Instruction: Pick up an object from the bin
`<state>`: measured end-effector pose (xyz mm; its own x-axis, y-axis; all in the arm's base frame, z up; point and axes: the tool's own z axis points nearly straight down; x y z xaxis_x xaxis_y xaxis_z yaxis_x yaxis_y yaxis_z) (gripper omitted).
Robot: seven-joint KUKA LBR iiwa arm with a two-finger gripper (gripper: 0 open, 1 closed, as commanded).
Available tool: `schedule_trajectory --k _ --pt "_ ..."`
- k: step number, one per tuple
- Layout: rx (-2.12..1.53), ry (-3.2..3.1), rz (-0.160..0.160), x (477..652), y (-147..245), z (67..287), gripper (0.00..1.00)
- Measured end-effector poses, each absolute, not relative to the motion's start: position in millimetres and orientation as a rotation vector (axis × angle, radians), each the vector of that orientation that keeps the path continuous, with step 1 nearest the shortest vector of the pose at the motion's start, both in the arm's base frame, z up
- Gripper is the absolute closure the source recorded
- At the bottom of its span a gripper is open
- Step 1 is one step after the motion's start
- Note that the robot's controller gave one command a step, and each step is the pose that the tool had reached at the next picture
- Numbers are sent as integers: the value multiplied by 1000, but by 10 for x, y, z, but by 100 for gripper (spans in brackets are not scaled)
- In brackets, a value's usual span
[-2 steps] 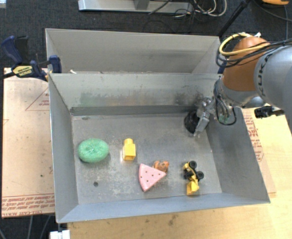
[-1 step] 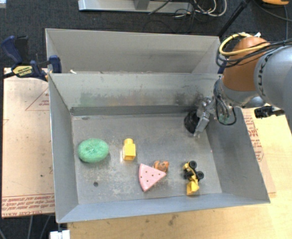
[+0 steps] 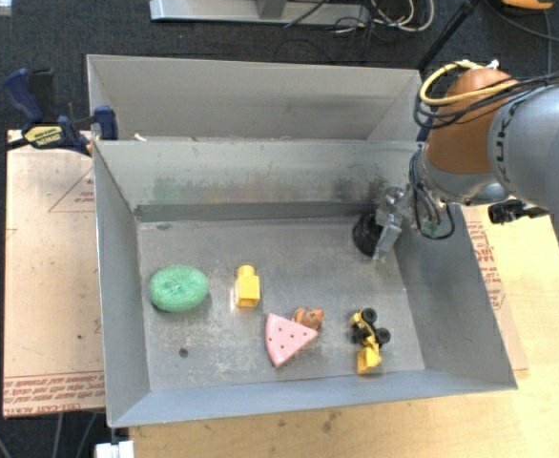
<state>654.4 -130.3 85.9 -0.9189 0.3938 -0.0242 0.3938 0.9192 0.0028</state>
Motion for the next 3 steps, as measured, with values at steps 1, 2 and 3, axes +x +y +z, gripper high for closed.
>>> schedule_trajectory --k 1,2,3 --pt "365 3117 0 6377 -1343 897 100" --pt "364 3122 1 6328 -1353 929 100" --pt "401 3107 -1 6331 -1393 1333 100"
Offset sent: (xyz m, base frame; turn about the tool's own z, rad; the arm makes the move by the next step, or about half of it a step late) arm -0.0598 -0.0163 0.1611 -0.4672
